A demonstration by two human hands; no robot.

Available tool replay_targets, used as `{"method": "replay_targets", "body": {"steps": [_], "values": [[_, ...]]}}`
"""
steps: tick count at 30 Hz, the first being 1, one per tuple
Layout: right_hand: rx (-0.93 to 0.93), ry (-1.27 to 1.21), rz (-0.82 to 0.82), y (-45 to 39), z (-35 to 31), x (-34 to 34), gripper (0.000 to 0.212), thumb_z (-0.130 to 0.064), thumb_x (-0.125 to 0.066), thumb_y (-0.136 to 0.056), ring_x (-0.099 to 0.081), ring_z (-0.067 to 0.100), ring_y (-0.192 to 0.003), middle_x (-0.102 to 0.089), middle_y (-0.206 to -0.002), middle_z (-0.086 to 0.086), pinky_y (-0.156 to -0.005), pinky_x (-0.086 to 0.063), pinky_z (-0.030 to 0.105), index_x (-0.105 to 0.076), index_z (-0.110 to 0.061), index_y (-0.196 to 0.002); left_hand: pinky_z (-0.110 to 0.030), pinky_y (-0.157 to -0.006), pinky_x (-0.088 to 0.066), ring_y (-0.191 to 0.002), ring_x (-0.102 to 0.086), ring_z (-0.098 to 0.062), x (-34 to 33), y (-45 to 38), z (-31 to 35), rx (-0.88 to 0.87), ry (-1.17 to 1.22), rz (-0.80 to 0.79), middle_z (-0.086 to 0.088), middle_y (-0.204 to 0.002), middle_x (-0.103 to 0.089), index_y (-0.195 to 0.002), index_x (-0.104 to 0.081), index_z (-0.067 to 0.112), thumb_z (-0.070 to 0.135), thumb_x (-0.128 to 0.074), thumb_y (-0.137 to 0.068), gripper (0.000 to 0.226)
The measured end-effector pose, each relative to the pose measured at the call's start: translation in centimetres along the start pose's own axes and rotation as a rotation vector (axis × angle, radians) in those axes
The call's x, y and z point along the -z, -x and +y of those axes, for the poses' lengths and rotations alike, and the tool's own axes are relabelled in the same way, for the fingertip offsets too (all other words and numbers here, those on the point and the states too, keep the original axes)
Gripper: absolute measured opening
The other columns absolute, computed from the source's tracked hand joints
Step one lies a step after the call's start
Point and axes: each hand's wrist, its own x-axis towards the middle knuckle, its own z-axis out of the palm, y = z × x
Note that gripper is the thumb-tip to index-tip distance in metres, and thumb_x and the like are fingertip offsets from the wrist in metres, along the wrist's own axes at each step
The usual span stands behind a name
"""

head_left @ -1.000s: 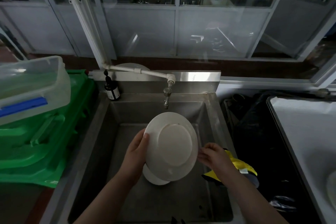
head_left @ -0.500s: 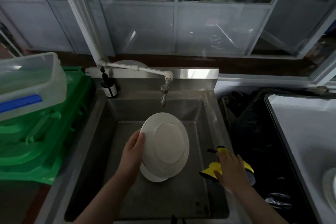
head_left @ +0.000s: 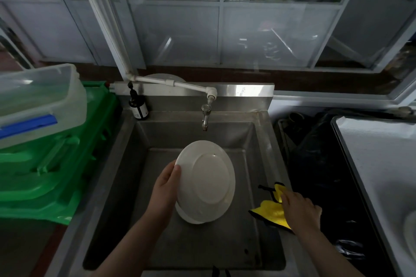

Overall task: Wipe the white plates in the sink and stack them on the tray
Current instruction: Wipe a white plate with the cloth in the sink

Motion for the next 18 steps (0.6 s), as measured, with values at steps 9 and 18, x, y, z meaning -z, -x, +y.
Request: {"method": "replay_targets", "body": {"steps": [9, 18], "values": [[-0.065, -0.131, -0.142, -0.5, 0.5, 0.0, 0.048, -0.043, -0.043, -0.100, -0.054, 0.025, -0.119, -0.052, -0.134, 0.003, -0.091, -0.045, 0.038, -0.035, -0.034, -0.147, -0.057, -0.099, -0.052, -0.111, -0.068, -0.024, 0.3, 0.4, 0.4, -0.005, 0.008, -0.003, 0.000, -0.118, -0.072, -0.121, -0.068, 0.032, 0.036, -0.048, -0.102, 0.027], [-0.115, -0.578, -0.128, -0.6, -0.4, 2.5, 0.030, -0.030, -0.050, -0.099, -0.058, 0.028, -0.095, -0.064, -0.112, 0.008, -0.078, -0.047, 0.036, -0.059, -0.024, -0.127, -0.053, -0.098, -0.052, -0.112, -0.068, -0.022, 0.6, 0.6, 0.7, -0.012, 0.024, -0.023, 0.001, -0.120, -0.072, -0.124, -0.067, 0.033, 0.034, -0.047, -0.104, 0.028]]}}
